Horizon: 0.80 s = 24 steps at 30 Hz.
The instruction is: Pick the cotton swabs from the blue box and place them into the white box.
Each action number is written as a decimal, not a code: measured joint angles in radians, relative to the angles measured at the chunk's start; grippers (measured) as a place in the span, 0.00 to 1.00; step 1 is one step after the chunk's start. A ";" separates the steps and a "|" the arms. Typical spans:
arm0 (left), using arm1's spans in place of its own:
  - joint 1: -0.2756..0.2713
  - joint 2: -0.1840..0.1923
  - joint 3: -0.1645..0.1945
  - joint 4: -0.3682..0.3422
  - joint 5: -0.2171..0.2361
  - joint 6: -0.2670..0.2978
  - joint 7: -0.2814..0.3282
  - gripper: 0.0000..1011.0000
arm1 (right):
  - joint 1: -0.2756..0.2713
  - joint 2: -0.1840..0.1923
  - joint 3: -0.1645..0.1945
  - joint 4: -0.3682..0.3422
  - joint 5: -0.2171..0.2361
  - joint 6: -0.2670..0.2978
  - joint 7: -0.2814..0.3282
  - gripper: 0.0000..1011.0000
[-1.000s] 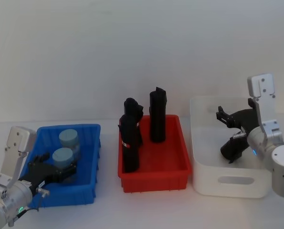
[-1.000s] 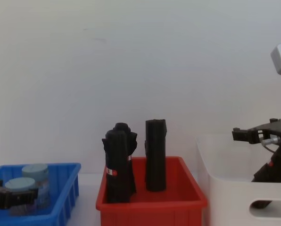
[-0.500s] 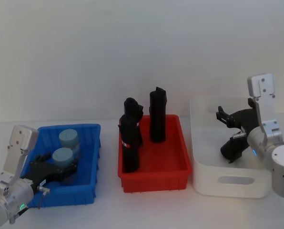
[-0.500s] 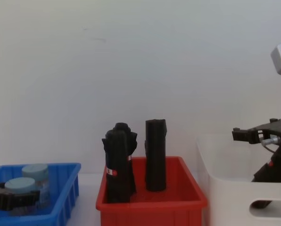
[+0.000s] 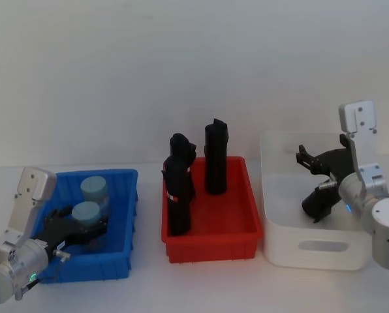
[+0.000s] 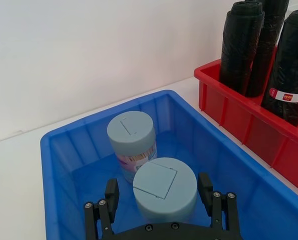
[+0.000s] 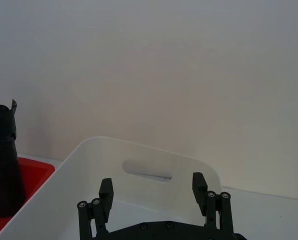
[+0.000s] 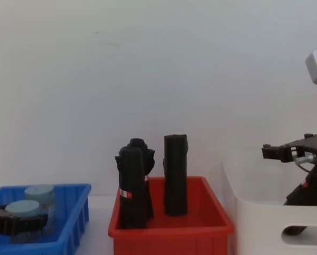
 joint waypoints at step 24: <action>-0.019 -0.008 0.002 0.019 0.013 0.006 -0.010 0.66 | 0.000 0.000 0.000 0.000 0.000 0.000 0.000 0.99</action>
